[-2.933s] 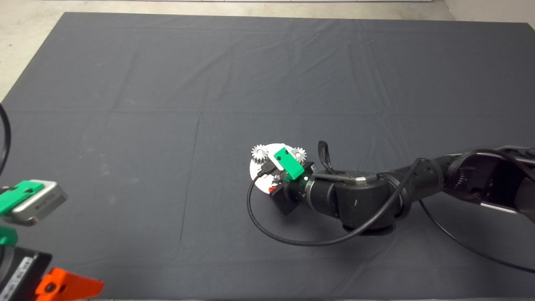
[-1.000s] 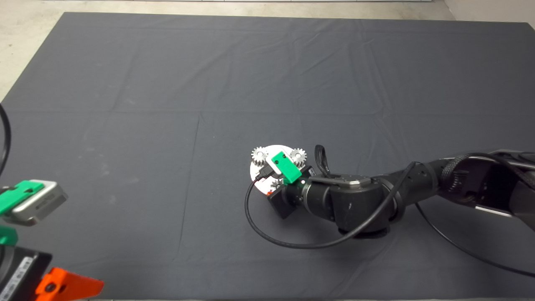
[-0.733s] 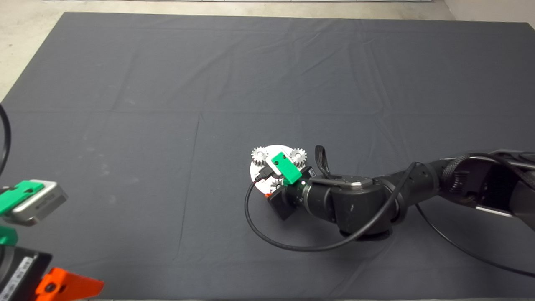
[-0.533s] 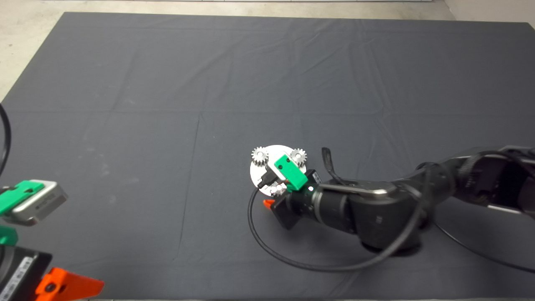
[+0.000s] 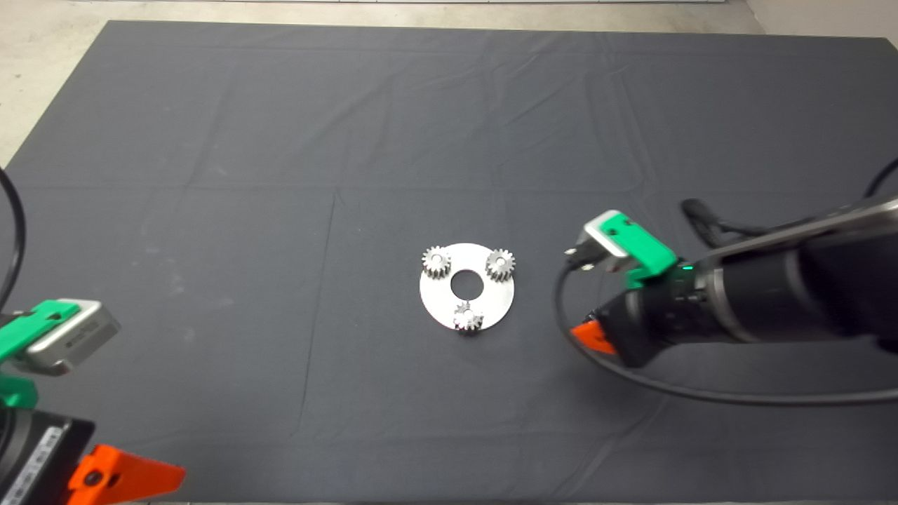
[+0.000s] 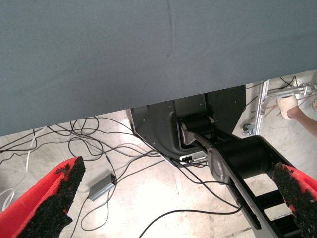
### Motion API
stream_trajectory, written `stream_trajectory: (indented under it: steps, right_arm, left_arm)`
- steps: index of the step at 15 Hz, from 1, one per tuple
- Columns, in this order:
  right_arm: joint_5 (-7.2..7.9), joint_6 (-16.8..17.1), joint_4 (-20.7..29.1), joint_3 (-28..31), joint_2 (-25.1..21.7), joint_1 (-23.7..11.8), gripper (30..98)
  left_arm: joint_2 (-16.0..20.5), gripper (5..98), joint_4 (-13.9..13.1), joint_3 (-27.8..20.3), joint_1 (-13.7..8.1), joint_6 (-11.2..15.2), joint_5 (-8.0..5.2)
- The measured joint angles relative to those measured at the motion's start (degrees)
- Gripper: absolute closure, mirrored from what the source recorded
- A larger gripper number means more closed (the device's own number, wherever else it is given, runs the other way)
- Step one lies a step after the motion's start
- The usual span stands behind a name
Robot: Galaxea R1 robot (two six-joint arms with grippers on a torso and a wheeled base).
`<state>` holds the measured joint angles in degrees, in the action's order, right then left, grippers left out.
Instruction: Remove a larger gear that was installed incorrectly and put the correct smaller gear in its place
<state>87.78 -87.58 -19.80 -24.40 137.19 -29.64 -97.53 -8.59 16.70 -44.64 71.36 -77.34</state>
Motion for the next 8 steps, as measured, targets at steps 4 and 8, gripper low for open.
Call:
stream_trajectory:
  steps: [4, 8]
  right_arm:
    - [0.2, -2.35, 10.08, 2.96, -14.02, -4.84, 51.9]
    - [-2.76, 0.1, 14.13, 4.38, -16.11, -5.95, 46.7]
  left_arm:
    - [-0.21, 6.0, 0.0, 0.0, 0.0, -0.11, 0.27]
    - [-0.83, 6.0, 0.0, 0.0, 0.0, -0.23, 0.6]
